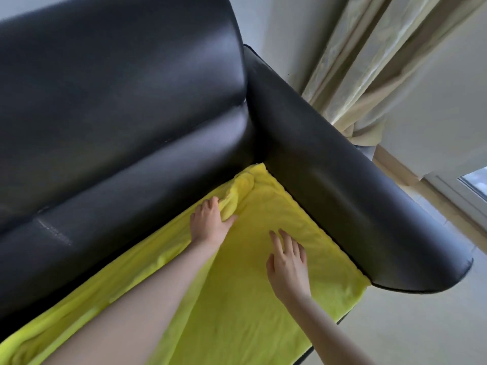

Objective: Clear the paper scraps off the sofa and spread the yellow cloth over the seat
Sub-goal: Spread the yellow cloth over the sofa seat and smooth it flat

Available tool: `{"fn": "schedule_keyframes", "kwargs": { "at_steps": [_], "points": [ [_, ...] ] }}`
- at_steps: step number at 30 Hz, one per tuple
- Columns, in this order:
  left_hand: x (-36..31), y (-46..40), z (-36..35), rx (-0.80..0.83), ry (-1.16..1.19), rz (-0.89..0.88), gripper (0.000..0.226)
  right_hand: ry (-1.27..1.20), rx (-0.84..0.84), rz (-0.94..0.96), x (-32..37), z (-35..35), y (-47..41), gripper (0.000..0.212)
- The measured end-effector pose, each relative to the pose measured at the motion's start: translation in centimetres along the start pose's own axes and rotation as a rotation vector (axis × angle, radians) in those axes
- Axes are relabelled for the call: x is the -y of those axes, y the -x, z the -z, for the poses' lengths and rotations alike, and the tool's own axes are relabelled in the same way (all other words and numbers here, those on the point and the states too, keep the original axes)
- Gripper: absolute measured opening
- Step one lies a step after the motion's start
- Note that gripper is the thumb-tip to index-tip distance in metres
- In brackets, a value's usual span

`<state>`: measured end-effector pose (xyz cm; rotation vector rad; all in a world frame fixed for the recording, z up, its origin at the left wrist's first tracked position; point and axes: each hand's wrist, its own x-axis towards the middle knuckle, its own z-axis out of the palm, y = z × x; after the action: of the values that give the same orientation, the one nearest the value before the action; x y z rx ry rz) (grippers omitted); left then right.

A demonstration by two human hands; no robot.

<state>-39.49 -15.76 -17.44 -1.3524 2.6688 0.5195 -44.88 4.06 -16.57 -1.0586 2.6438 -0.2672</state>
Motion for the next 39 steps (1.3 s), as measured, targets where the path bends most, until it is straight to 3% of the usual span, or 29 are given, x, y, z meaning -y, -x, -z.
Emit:
{"fn": "schedule_keyframes", "kwargs": {
  "at_steps": [2,4,7,10,13,15,21,24,28,31,33,35,39],
  "points": [
    [0.3,0.3,0.6,0.031,0.013,0.005,0.069,-0.059,0.074,-0.021,1.8,0.5,-1.3,0.045],
    [0.5,1.2,0.9,0.026,0.031,0.064,0.066,-0.272,0.184,-0.134,3.4,0.9,-2.6,0.037],
    [1.4,2.8,1.2,-0.042,0.040,0.081,0.044,-0.594,0.326,-0.342,5.7,1.9,-5.1,0.028],
    [2.3,4.4,0.9,-0.045,0.044,-0.022,0.029,-0.745,0.335,-0.493,6.9,2.6,-7.9,0.043],
    [2.9,5.6,0.7,0.012,-0.095,-0.041,0.043,-0.819,0.351,-0.663,7.4,2.7,-10.6,0.062],
    [3.6,6.3,0.9,0.043,-0.216,-0.012,0.050,-0.814,0.376,-0.726,7.7,2.6,-11.9,0.079],
    [5.1,8.5,1.6,0.027,-0.230,-0.151,0.029,-0.681,0.340,-0.737,8.2,1.9,-13.9,0.070],
    [4.9,9.6,2.3,-0.011,-0.244,-0.300,0.038,-0.583,0.345,-0.688,9.5,1.9,-14.2,0.083],
    [3.5,11.5,2.7,-0.039,-0.232,-0.366,0.044,-0.360,0.419,-0.567,10.9,2.2,-13.4,0.062],
    [2.5,13.6,3.1,0.019,-0.256,-0.313,0.060,-0.186,0.357,-0.472,11.3,2.2,-11.9,0.033],
    [2.3,14.9,3.1,0.042,-0.249,-0.178,0.069,-0.176,0.280,-0.457,11.3,2.6,-10.9,0.020],
    [2.7,16.3,3.7,0.043,-0.216,-0.005,0.064,-0.199,0.227,-0.455,11.0,3.6,-10.1,0.009],
    [6.7,19.7,4.4,0.158,-0.206,0.261,0.045,-0.287,0.163,-0.441,11.5,6.5,-8.5,0.018]
  ]
}}
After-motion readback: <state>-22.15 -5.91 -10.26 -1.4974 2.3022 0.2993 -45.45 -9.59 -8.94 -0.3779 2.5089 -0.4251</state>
